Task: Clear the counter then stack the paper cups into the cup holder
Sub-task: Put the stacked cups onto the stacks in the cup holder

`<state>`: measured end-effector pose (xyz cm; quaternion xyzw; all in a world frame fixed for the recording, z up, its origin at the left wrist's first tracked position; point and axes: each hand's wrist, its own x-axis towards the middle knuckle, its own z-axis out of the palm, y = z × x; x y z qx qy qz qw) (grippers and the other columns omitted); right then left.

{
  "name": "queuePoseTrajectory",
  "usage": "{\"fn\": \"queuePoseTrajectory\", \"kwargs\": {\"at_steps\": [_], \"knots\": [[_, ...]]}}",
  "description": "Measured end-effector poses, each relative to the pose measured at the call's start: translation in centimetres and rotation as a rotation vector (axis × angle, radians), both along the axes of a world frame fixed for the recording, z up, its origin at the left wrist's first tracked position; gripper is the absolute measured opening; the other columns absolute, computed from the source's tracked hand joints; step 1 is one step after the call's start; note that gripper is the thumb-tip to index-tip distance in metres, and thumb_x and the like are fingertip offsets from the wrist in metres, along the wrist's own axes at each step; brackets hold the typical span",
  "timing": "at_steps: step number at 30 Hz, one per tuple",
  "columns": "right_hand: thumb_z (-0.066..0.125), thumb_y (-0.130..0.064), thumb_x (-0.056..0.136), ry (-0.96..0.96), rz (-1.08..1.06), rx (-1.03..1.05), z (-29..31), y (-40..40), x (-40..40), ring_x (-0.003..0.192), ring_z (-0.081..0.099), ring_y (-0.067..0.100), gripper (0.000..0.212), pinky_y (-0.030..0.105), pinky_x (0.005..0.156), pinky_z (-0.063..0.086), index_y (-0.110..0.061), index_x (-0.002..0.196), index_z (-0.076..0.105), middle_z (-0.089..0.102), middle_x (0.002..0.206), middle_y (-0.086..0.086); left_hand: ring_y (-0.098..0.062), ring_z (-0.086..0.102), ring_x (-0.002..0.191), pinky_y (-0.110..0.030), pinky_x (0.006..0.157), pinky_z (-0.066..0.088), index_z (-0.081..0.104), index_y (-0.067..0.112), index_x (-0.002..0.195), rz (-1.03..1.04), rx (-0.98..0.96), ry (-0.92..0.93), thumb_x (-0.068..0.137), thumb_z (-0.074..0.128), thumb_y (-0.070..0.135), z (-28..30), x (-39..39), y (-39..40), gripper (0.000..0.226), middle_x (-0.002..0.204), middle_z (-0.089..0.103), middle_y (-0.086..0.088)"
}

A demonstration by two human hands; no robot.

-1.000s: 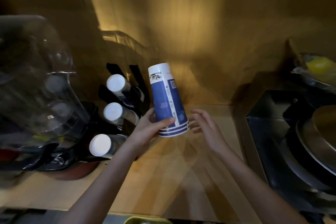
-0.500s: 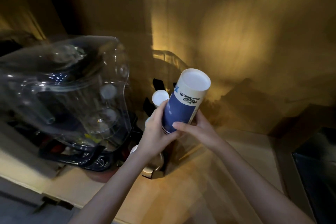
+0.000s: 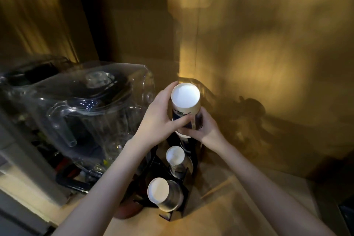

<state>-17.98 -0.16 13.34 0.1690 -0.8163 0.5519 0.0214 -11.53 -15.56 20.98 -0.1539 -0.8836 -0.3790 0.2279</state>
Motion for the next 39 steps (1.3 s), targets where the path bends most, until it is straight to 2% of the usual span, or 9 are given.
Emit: {"fn": "queuePoseTrajectory", "kwargs": {"at_steps": [5,8,10,13,18,23,29,36,39], "knots": [[0.077,-0.057,0.044,-0.029,-0.027,0.007,-1.2,0.1,-0.6,0.098,0.050,0.013,0.096,0.015,0.068,0.038,-0.020,0.124,0.042,0.050,0.101,-0.009,-0.009,0.046,0.118,-0.009,0.083,0.028,0.038,0.025,0.131,0.060,-0.075,0.007,0.066,0.076,0.041,0.2,-0.3,0.9,0.077,0.131,0.052,0.004],[0.083,-0.042,0.057,-0.040,-0.009,0.008,-1.4,0.4,-0.8,0.109,0.053,0.014,0.086,0.025,0.083,0.046,-0.022,0.129,0.041,0.056,0.116,-0.005,-0.009,0.049,0.114,-0.005,0.082,0.030,0.043,0.024,0.126,0.063,-0.041,0.032,0.065,0.073,0.044,0.1,-0.6,1.1,0.071,0.126,0.055,0.004],[0.083,-0.039,0.059,-0.050,-0.001,0.002,-1.5,0.3,-1.1,0.115,0.054,0.016,0.084,0.031,0.091,0.046,-0.024,0.129,0.040,0.057,0.124,-0.001,-0.010,0.051,0.112,-0.011,0.083,0.034,0.046,0.022,0.123,0.082,-0.025,0.036,0.066,0.077,0.039,0.3,-0.9,0.9,0.068,0.123,0.057,0.003],[0.083,-0.033,0.063,-0.053,-0.001,0.000,-1.4,0.1,-1.3,0.115,0.053,0.017,0.078,0.026,0.087,0.043,-0.023,0.127,0.041,0.056,0.123,0.000,-0.006,0.049,0.106,-0.004,0.082,0.034,0.048,0.020,0.121,0.083,-0.025,0.034,0.066,0.078,0.032,0.4,-1.3,0.8,0.064,0.121,0.059,0.003],[0.082,-0.038,0.059,-0.092,-0.019,0.001,-1.6,0.0,-1.9,0.119,0.053,0.021,0.081,0.038,0.099,0.045,-0.022,0.127,0.041,0.056,0.128,0.003,-0.003,0.045,0.103,-0.004,0.081,0.031,0.048,0.018,0.121,0.068,-0.018,0.016,0.066,0.078,0.029,0.3,-2.0,0.9,0.064,0.118,0.057,0.005],[0.083,-0.029,0.063,-0.114,-0.032,0.031,-1.7,0.5,-2.2,0.111,0.051,0.014,0.082,0.028,0.089,0.041,-0.020,0.132,0.037,0.054,0.130,0.003,-0.005,0.047,0.098,-0.002,0.076,0.033,0.050,0.016,0.117,0.064,-0.018,-0.029,0.064,0.079,0.024,-0.5,-2.8,1.2,0.060,0.113,0.058,0.004],[0.083,-0.023,0.064,-0.109,-0.007,0.110,-2.5,1.1,-2.0,0.124,0.047,0.020,0.088,0.028,0.094,0.039,-0.017,0.136,0.033,0.050,0.135,0.005,-0.021,0.054,0.110,-0.023,0.082,0.036,0.046,0.016,0.120,0.083,-0.042,-0.144,0.065,0.077,0.024,-3.2,-3.9,1.4,0.064,0.120,0.059,-0.005],[0.077,-0.024,0.066,0.085,-0.109,0.206,-2.3,1.8,-1.4,0.107,0.056,0.018,0.060,0.036,0.090,0.048,-0.016,0.118,0.049,0.060,0.116,0.001,-0.024,0.050,0.118,-0.033,0.096,0.041,0.038,0.021,0.132,0.045,-0.102,-0.240,0.071,0.073,0.031,-6.0,-4.9,1.9,0.071,0.127,0.055,-0.009],[0.074,-0.022,0.070,0.165,-0.115,0.257,-2.4,2.2,-1.3,0.097,0.057,0.014,0.046,0.029,0.082,0.048,-0.015,0.111,0.054,0.060,0.104,-0.004,-0.026,0.047,0.121,-0.032,0.097,0.040,0.038,0.016,0.135,0.062,-0.183,-0.255,0.072,0.074,0.029,-6.7,-5.6,1.9,0.074,0.132,0.050,-0.012]]}}
